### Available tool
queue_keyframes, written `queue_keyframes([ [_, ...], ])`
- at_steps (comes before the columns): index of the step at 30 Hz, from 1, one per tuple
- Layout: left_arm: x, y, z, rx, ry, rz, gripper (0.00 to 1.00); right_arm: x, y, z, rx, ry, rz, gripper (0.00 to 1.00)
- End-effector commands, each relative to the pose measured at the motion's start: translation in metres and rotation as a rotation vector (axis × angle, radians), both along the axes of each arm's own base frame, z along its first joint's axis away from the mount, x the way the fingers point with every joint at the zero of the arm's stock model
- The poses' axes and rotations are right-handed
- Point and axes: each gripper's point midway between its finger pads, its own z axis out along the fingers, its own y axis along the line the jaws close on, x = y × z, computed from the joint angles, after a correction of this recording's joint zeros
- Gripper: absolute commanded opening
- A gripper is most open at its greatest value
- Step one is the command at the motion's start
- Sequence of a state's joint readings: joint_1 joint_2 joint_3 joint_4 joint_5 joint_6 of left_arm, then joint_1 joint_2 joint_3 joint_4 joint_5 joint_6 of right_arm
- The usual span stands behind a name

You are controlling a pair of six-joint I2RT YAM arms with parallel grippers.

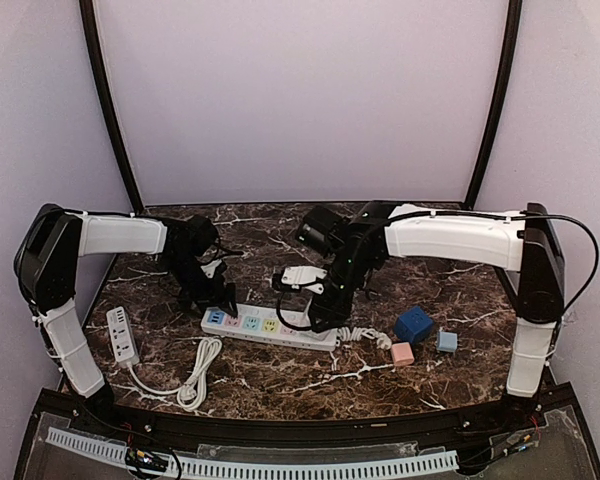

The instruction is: Insert the plug

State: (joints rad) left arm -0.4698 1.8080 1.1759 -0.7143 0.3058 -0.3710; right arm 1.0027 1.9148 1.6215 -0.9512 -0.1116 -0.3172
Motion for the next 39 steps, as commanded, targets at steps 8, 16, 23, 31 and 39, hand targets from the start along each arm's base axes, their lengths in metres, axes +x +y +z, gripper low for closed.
queue_keyframes([
  [8, -0.005, -0.001, 0.006, -0.009, -0.015, -0.019, 0.86, 0.017, 0.008, 0.0, 0.001, -0.02, -0.008, 0.0],
  [16, -0.008, -0.002, 0.008, -0.017, -0.011, -0.03, 0.85, 0.021, 0.013, -0.009, -0.015, -0.01, -0.018, 0.0],
  [23, -0.008, -0.002, 0.009, -0.018, -0.015, -0.035, 0.84, 0.02, 0.011, -0.013, -0.029, 0.001, -0.027, 0.0],
  [31, -0.006, -0.002, 0.01, -0.015, -0.017, -0.026, 0.83, 0.015, 0.012, -0.01, -0.031, 0.025, -0.04, 0.0],
  [39, -0.004, -0.001, 0.009, -0.004, -0.018, -0.015, 0.83, 0.009, 0.011, -0.013, -0.044, 0.046, -0.054, 0.0],
])
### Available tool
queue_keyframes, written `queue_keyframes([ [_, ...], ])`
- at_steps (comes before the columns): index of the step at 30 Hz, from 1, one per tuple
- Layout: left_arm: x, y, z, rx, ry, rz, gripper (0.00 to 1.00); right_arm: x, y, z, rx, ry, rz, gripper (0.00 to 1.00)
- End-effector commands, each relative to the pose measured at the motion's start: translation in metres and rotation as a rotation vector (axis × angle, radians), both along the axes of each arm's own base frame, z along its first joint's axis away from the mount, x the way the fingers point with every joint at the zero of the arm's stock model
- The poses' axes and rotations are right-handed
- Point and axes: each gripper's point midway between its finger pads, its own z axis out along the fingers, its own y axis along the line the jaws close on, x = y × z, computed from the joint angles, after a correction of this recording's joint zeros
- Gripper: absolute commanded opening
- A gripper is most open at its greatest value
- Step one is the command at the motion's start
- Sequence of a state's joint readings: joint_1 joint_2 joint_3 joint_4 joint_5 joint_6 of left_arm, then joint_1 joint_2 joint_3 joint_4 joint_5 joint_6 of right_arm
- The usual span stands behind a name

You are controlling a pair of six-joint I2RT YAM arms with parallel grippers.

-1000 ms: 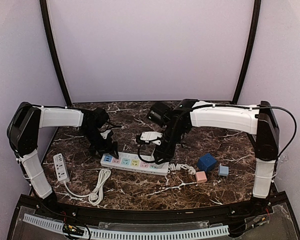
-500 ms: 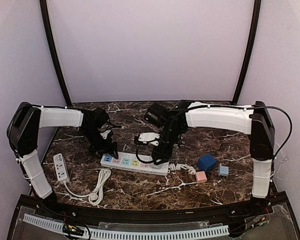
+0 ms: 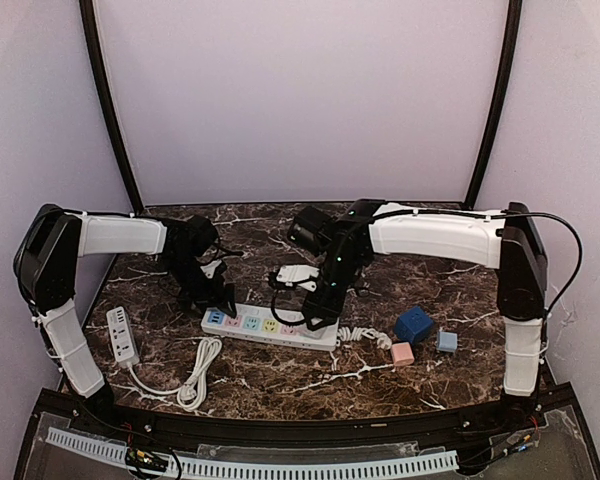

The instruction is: Insert the plug

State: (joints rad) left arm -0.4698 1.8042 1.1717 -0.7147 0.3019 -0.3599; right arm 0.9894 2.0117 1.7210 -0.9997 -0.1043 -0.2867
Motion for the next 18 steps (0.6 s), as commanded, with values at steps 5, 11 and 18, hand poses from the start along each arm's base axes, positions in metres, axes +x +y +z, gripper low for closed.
queue_keyframes([
  [5, -0.003, -0.002, 0.008, -0.007, -0.012, -0.002, 0.82, -0.006, 0.001, -0.006, -0.019, 0.027, -0.015, 0.0],
  [11, -0.003, -0.001, 0.008, -0.006, -0.011, 0.001, 0.82, -0.008, -0.004, -0.009, -0.038, 0.03, -0.022, 0.0],
  [18, -0.003, -0.001, 0.007, -0.004, -0.011, 0.004, 0.82, -0.007, -0.012, -0.014, -0.067, 0.021, -0.027, 0.0],
])
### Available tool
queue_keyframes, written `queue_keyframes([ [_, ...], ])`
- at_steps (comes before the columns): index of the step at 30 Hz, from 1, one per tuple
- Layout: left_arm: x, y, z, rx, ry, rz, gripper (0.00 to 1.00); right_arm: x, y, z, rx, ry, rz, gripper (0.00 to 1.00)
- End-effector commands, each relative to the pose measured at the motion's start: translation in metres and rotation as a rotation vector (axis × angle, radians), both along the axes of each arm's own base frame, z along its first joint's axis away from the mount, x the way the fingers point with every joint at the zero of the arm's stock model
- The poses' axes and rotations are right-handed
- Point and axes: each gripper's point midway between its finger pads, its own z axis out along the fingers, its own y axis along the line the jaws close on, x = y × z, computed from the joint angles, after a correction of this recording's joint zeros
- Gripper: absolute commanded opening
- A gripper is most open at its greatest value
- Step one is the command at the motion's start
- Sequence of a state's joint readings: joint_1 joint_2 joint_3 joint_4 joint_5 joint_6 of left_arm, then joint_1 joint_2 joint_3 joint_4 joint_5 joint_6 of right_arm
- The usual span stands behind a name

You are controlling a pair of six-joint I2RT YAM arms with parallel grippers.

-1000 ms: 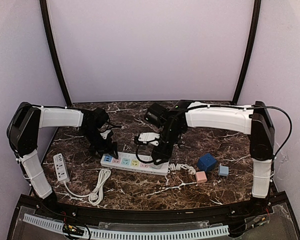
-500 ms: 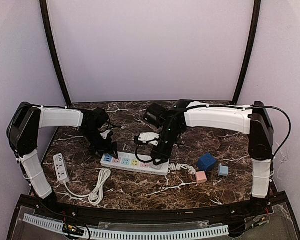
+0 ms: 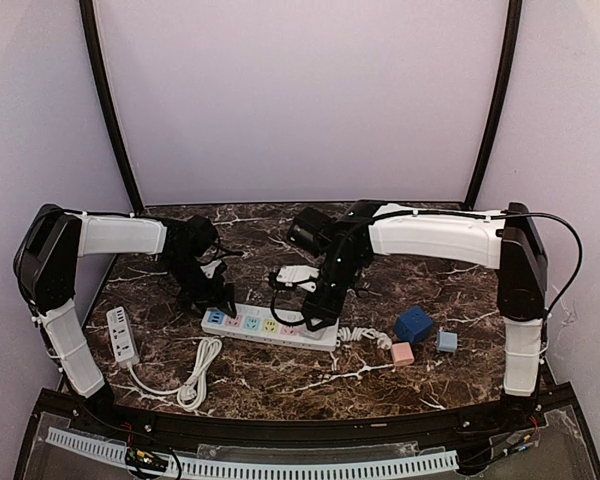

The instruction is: Insert the plug

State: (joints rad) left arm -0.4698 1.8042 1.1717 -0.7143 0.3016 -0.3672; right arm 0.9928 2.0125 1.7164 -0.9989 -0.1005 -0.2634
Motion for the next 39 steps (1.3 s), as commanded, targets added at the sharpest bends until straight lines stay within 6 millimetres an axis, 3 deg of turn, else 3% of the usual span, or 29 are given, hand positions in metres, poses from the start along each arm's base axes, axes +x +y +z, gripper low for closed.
queue_keyframes([
  [1, -0.004, -0.001, 0.007, -0.003, -0.013, -0.004, 0.81, -0.005, -0.013, -0.012, -0.065, 0.012, -0.006, 0.0],
  [7, -0.003, -0.001, 0.006, -0.001, -0.014, -0.006, 0.81, -0.001, -0.014, -0.009, -0.063, -0.01, 0.011, 0.0],
  [21, -0.001, -0.002, 0.008, 0.006, -0.022, -0.015, 0.8, -0.005, -0.028, -0.027, -0.133, -0.019, 0.054, 0.0],
  [39, -0.003, -0.009, 0.003, 0.002, -0.014, -0.06, 0.79, -0.007, -0.02, -0.04, -0.178, 0.006, 0.037, 0.0],
])
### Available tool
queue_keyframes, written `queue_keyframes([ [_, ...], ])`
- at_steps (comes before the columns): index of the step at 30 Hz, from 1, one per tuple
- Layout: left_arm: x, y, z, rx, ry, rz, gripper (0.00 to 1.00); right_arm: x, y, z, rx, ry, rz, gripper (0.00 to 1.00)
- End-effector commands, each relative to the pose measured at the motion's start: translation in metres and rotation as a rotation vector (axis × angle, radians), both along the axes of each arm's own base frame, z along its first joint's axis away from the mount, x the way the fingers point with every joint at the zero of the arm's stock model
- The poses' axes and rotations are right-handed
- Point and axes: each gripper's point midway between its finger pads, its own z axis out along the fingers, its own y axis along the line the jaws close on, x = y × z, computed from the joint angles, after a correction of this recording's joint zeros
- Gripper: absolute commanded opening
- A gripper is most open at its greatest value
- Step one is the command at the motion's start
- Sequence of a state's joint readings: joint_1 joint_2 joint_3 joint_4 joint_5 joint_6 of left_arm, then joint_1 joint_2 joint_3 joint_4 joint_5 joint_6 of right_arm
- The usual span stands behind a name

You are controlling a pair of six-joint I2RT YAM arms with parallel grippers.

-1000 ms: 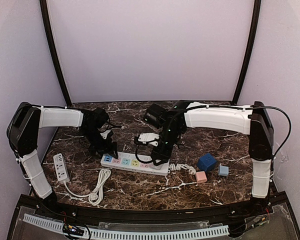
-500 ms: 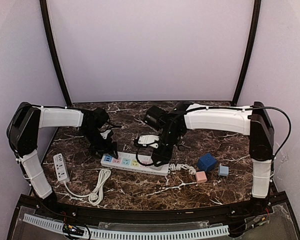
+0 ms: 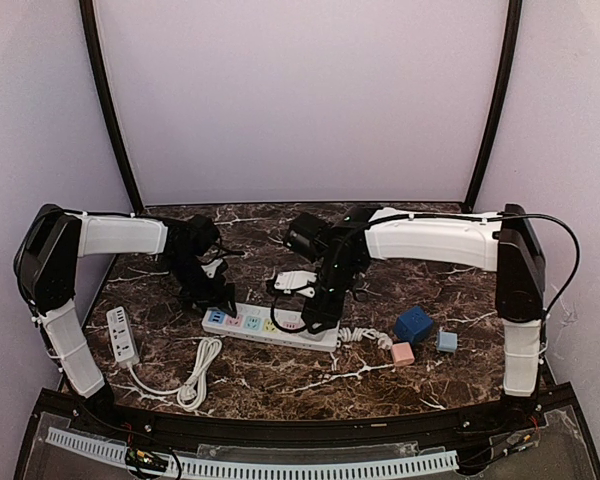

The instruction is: Insert the plug

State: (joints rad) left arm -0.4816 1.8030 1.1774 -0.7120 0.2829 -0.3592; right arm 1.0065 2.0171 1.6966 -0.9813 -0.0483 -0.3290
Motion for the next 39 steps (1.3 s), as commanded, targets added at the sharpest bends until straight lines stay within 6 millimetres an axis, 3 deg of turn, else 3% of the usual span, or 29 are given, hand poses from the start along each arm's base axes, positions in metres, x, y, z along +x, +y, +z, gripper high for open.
queue_keyframes([
  [1, -0.006, -0.007, 0.0, -0.012, 0.011, -0.045, 0.79, -0.008, -0.016, -0.034, -0.144, 0.056, -0.032, 0.0],
  [16, -0.02, -0.011, -0.012, -0.058, 0.056, -0.068, 0.78, -0.006, 0.016, -0.053, -0.161, 0.079, -0.051, 0.0],
  [39, -0.025, -0.014, -0.019, -0.068, 0.095, -0.106, 0.77, 0.002, 0.045, -0.07, -0.12, 0.086, -0.069, 0.0],
])
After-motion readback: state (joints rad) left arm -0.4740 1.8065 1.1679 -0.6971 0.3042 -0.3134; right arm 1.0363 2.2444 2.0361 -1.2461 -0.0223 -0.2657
